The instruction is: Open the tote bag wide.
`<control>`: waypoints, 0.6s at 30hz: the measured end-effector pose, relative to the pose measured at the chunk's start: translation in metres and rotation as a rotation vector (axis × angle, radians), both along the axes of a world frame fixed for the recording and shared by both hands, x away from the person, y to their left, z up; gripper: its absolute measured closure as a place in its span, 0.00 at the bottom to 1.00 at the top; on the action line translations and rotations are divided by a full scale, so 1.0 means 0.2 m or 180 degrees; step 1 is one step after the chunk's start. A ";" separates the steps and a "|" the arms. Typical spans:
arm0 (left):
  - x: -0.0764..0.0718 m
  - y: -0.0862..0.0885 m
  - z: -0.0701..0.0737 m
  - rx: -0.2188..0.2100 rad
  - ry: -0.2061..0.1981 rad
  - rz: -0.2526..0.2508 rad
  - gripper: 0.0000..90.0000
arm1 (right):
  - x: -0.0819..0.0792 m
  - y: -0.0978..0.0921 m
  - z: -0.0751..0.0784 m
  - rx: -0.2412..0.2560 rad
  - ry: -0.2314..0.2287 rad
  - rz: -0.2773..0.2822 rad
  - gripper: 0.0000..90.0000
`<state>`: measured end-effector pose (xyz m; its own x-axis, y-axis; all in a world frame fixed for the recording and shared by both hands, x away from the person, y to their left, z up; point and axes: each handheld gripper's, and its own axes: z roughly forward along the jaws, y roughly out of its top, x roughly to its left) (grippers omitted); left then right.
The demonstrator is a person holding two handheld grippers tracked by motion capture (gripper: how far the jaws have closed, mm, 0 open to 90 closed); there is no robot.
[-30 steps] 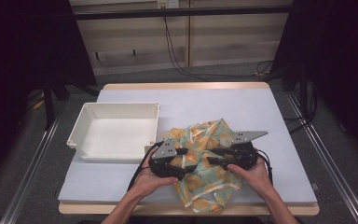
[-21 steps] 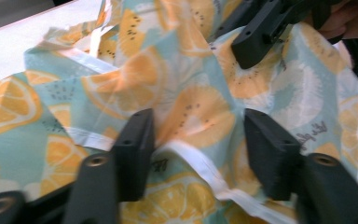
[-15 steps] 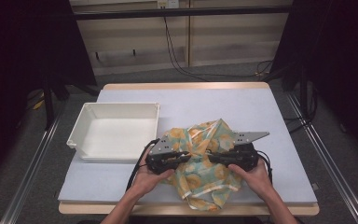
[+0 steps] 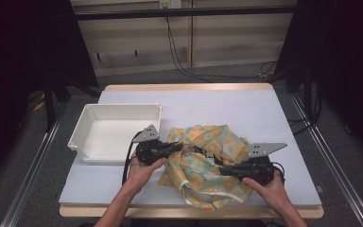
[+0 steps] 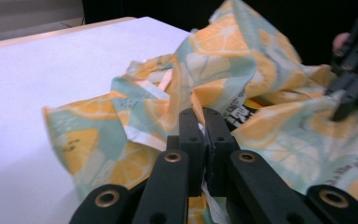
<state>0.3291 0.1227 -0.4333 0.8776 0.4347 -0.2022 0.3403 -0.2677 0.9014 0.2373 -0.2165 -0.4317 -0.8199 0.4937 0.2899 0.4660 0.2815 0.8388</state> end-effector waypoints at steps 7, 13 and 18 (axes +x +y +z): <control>0.07 0.04 0.03 0.0014 0.0053 0.0092 0.98 | -0.07 -0.02 -0.02 -0.0071 0.0032 0.0096 0.98; 0.13 0.09 0.04 0.0099 0.0173 0.0288 0.98 | -0.12 -0.06 -0.07 -0.0138 0.0094 0.0104 0.98; 0.14 0.12 0.03 0.0020 0.0197 0.0299 0.98 | -0.15 -0.08 -0.11 -0.0240 0.0166 0.0136 0.99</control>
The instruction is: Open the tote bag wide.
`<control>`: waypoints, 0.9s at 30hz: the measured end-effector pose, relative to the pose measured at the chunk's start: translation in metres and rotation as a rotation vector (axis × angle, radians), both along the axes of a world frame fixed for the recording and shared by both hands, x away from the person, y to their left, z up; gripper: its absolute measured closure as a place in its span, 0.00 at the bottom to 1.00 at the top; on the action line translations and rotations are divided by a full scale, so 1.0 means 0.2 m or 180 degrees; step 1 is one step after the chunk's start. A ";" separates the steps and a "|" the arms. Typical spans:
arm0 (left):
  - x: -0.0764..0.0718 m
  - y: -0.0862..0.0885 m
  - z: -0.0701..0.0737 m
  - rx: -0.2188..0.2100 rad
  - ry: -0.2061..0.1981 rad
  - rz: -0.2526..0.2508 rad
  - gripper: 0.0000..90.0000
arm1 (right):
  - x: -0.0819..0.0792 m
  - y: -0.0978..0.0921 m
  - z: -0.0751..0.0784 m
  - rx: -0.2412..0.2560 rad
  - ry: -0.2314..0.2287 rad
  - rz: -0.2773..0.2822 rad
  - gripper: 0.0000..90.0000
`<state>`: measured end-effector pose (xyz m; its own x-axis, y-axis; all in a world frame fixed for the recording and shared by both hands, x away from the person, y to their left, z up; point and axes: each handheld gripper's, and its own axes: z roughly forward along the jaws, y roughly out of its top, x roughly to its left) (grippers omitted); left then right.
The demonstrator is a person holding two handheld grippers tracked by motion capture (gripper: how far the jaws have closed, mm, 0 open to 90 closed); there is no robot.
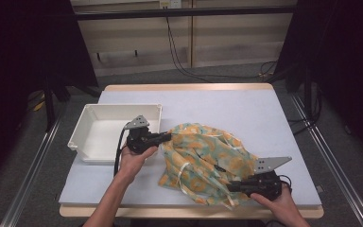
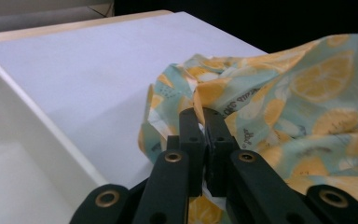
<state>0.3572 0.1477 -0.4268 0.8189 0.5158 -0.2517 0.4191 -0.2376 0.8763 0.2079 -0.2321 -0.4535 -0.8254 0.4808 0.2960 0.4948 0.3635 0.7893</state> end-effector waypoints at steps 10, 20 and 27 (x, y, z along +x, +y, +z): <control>-0.02 -0.01 -0.06 0.0012 0.0054 -0.0046 0.88 | -0.02 -0.04 -0.04 0.0020 0.0030 -0.0067 0.92; -0.15 0.03 0.04 -0.0070 -0.0112 -0.0108 0.66 | -0.01 -0.06 0.10 0.0214 -0.0228 -0.0213 0.71; -0.21 0.05 0.09 -0.0118 -0.0189 -0.0097 0.59 | 0.03 -0.11 0.19 0.0327 -0.0382 -0.0393 0.71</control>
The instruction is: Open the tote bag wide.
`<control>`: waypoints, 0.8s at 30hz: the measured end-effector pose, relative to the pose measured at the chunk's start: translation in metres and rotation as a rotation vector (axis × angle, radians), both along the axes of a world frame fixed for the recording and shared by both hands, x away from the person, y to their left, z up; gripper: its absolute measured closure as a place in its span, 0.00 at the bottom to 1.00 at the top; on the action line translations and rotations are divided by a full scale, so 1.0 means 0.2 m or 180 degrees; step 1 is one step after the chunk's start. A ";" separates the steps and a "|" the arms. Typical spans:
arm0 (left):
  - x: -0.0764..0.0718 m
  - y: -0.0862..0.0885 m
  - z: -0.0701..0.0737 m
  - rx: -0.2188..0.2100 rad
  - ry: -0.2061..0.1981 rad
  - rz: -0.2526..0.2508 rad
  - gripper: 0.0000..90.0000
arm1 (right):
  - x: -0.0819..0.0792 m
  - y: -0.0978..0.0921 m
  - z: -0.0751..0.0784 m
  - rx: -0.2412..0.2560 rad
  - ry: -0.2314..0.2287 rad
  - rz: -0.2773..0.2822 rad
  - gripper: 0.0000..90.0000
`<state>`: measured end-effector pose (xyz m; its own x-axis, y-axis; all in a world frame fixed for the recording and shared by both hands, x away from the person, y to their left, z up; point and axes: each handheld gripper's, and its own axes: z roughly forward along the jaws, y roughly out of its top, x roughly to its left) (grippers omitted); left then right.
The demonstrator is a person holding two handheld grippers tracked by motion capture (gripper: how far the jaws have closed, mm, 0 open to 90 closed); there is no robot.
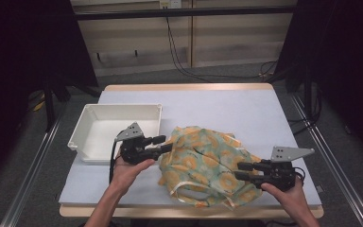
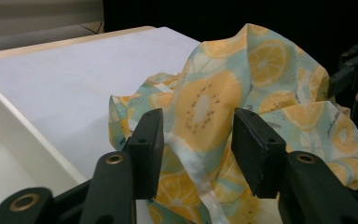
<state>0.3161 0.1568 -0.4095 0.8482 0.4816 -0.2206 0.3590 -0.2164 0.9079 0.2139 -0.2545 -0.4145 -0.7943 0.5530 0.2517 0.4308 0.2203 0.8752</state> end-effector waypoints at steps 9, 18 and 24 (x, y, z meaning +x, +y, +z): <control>-0.05 -0.02 0.06 -0.0138 -0.0125 -0.0195 0.70 | 0.08 -0.02 0.02 -0.0035 -0.0035 -0.0181 0.77; -0.10 -0.33 0.04 0.0042 -0.0087 -0.0719 0.65 | 0.16 0.04 -0.07 -0.0225 0.0047 -0.0271 0.69; -0.10 -0.50 0.03 0.0194 -0.0002 -0.0937 0.60 | 0.19 0.07 -0.12 -0.0308 0.0099 -0.0231 0.61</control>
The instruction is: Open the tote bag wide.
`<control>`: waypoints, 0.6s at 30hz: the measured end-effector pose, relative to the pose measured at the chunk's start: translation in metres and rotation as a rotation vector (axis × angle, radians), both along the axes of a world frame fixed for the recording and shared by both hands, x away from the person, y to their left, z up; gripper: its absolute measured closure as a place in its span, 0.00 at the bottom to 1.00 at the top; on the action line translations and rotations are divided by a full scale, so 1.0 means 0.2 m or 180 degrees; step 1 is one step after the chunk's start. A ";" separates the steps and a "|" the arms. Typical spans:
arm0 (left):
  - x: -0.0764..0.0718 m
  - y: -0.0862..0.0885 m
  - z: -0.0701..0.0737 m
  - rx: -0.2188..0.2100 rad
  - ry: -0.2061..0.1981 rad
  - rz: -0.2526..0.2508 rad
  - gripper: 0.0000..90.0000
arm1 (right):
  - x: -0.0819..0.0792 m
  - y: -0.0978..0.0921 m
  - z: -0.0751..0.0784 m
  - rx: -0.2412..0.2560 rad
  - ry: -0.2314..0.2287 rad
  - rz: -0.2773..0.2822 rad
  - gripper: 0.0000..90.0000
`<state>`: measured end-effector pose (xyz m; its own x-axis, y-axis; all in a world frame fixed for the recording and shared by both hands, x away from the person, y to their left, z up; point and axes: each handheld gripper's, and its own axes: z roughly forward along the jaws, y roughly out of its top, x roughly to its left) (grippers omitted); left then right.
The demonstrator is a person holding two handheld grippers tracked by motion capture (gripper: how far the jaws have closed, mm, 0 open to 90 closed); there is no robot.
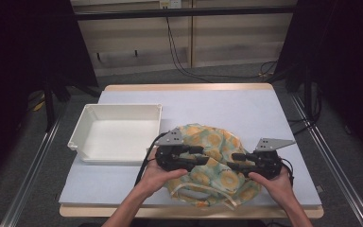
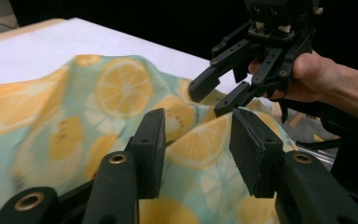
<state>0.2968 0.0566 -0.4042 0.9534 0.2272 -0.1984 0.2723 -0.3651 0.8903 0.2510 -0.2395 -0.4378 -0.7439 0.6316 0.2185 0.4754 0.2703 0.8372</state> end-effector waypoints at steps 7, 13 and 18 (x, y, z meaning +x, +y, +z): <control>0.01 -0.09 -0.06 0.0100 0.0023 -0.0085 0.54 | 0.01 0.02 -0.02 -0.0072 0.0025 0.0026 0.60; -0.02 -0.16 -0.09 0.0209 -0.0001 -0.0241 0.44 | 0.01 0.02 -0.03 -0.0128 0.0009 -0.0019 0.65; -0.05 -0.22 -0.12 0.0273 -0.0032 -0.0355 0.46 | 0.03 0.03 -0.05 -0.0134 0.0051 -0.0027 0.73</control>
